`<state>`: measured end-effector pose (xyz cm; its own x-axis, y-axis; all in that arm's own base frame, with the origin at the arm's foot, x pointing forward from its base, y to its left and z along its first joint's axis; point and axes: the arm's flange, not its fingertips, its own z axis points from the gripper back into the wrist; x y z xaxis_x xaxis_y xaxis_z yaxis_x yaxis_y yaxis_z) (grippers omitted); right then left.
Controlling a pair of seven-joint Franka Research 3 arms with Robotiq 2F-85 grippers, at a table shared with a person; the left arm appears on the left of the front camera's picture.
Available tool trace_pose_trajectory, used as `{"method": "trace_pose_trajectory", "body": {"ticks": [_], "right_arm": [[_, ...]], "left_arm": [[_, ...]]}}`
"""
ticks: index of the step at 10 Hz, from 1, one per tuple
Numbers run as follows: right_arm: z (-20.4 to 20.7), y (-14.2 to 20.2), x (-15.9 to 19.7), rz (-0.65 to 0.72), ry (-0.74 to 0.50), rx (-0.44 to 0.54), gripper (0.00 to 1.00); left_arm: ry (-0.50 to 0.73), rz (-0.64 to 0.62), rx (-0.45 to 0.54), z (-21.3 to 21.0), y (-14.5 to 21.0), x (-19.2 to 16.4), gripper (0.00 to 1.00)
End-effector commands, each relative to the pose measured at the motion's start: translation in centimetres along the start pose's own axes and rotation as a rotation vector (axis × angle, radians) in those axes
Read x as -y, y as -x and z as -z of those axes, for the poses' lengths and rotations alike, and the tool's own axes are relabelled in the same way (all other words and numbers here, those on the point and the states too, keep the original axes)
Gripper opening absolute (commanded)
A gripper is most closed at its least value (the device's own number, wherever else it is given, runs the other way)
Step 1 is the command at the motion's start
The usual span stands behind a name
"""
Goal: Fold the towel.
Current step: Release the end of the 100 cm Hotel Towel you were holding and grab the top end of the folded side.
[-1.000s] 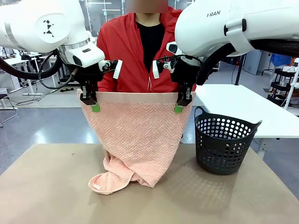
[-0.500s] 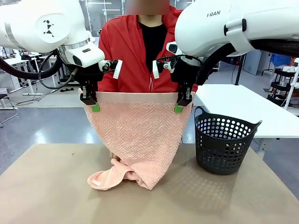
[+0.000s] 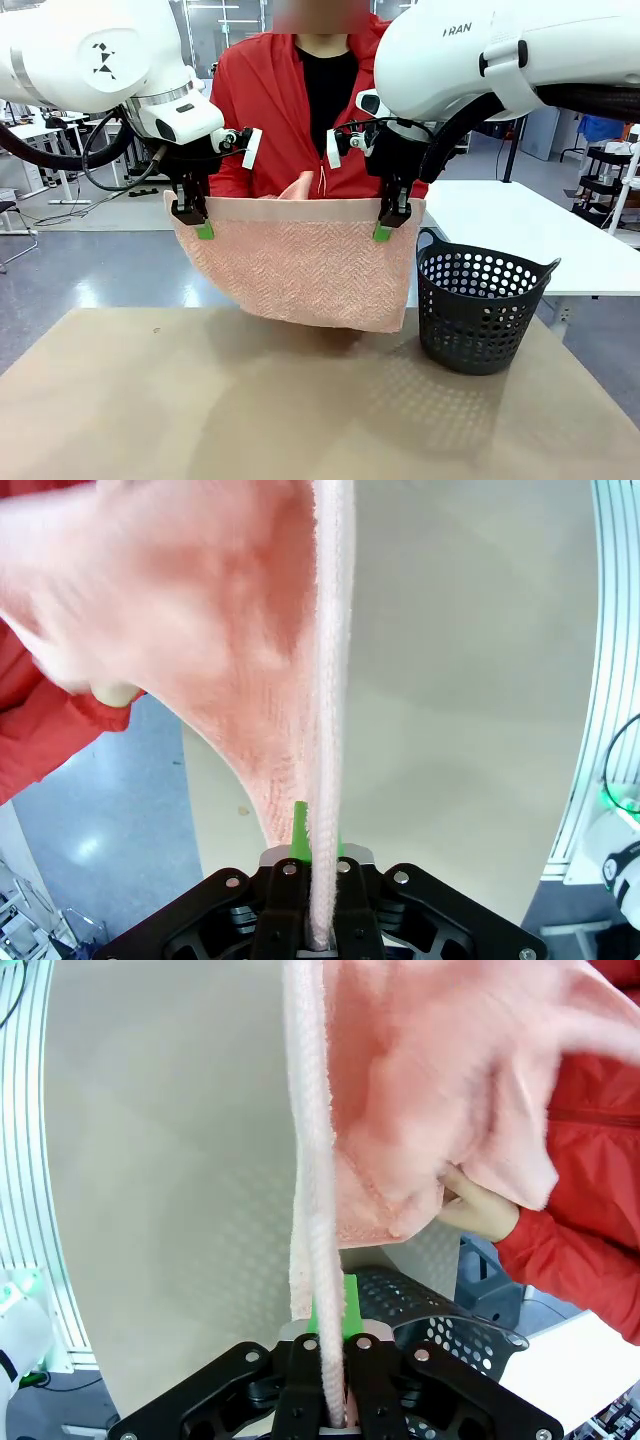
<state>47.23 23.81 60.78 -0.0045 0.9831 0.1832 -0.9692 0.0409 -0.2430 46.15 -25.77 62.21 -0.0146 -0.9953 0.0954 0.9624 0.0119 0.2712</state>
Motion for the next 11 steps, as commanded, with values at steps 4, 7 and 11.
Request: {"method": "trace_pose_trajectory", "body": {"ticks": [4,7,11], "right_arm": [[-0.05,0.05,0.09,-0.005,0.006,0.002,0.0],[-0.05,0.05,0.09,-0.005,0.006,0.002,0.0],[-0.05,0.05,0.09,-0.005,0.006,0.002,0.0]], "left_arm": [[-0.002,0.0,-0.003,-0.01,0.11,-0.07,0.0],[-0.002,0.0,-0.003,-0.01,0.11,-0.07,0.0],[-0.002,0.0,-0.003,-0.01,0.11,-0.07,0.0]]}}
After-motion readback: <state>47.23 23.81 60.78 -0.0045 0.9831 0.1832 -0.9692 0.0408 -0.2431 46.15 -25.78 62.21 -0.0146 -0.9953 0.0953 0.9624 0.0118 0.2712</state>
